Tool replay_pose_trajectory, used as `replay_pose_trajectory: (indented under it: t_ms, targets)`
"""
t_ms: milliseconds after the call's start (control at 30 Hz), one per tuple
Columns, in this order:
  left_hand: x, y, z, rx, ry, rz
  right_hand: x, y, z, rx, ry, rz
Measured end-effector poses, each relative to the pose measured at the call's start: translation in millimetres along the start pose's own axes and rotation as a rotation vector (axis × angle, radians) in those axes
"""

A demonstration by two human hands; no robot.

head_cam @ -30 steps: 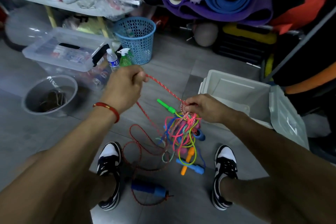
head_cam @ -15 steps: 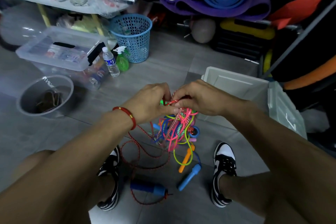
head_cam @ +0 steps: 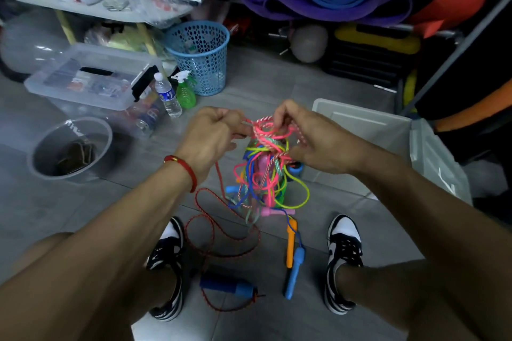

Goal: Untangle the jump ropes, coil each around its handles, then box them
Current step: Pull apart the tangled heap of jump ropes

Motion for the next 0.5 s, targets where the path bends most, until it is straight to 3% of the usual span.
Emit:
replay_pose_trajectory:
  t_ms: [100, 167, 367, 500]
  targets:
    - [-6.0, -4.8, -5.8, 0.044, 0.003, -0.122, -3.1, -6.9, 4.0, -0.273, 0.001, -0.078]
    - [-6.7, -4.5, -6.9, 0.040, 0.022, -0.181, -8.6, -7.3, 5.9, -0.354, -0.039, -0.093]
    - [-5.7, -5.0, -10.8, 0.065, 0.035, -0.339, -22.4, -13.6, 0.0, -0.054, 0.048, -0.203]
    - [-8.1, -5.7, -12.1, 0.061, 0.023, -0.328, -13.1, -11.9, -1.8, -0.129, 0.079, -0.281]
Point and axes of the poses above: each hand's wrist, its own z-axis towards the middle knuckle, its own y-axis out of the back of the hand, x = y × z, the point moved 2 cm from there along z, towards the middle knuckle, and after that the axes turned 8 degrees about z, right-handed, at the moved point
